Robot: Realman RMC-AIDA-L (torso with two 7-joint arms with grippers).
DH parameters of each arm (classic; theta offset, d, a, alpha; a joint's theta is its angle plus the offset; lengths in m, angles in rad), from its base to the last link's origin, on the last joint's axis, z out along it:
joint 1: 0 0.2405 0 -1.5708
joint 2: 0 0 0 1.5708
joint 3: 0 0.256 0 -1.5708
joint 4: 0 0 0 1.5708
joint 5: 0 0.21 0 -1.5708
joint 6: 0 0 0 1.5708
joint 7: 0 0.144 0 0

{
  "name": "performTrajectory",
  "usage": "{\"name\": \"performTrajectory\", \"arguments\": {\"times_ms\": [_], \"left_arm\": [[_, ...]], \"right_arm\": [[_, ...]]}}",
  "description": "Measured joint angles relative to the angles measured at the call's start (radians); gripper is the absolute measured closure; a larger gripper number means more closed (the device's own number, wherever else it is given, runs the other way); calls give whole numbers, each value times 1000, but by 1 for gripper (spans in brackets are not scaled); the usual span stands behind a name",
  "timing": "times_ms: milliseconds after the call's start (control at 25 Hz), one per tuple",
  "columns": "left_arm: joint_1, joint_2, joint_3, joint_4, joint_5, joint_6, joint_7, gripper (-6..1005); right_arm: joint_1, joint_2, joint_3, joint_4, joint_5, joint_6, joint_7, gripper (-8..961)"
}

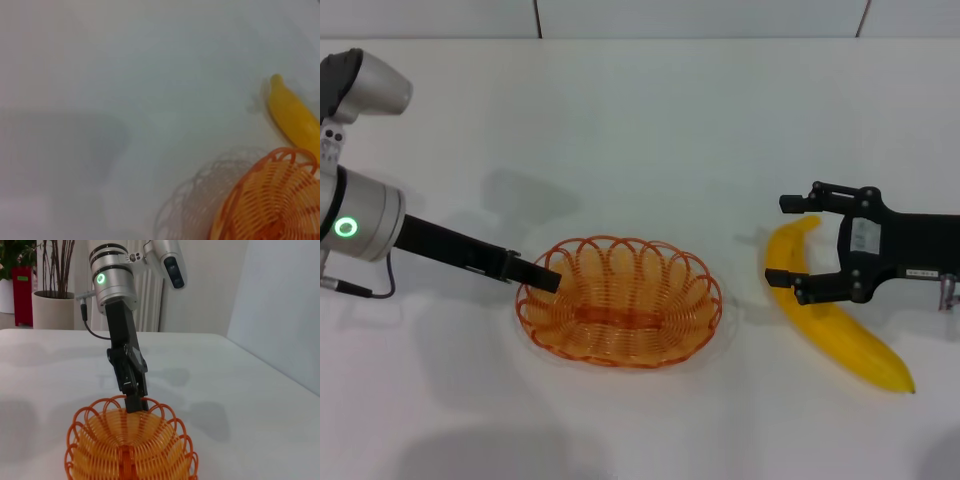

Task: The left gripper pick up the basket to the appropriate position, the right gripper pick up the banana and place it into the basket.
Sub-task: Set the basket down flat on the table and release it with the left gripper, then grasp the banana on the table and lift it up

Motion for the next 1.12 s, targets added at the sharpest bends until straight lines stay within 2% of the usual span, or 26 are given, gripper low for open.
{"name": "performTrajectory", "arguments": {"times_ms": [160,320,480,600,640,800,920,1120], "left_arm": [[15,0,-5,23,0,0,3,583],[62,0,1,139,-33,9,27,512],[146,0,10,279,-136,83,114,442],[230,5,-1,351,-258,165,262,389],[257,7,-9,359,-304,189,321,343],[367,14,-61,355,-448,238,558,158],[421,22,-98,333,-458,249,655,134],[445,46,-103,215,-413,252,843,134]], "right_arm": [[-6,0,0,0,0,0,0,59],[-8,-1,3,-1,0,0,1,59],[-16,-2,31,0,0,0,0,59],[-25,-2,68,0,0,-2,-3,59],[-28,-2,78,-1,0,-2,-4,59],[-37,-2,122,-1,0,-3,-4,59],[-47,0,156,0,1,-18,1,59],[-68,0,196,-3,1,-51,37,59]]}}
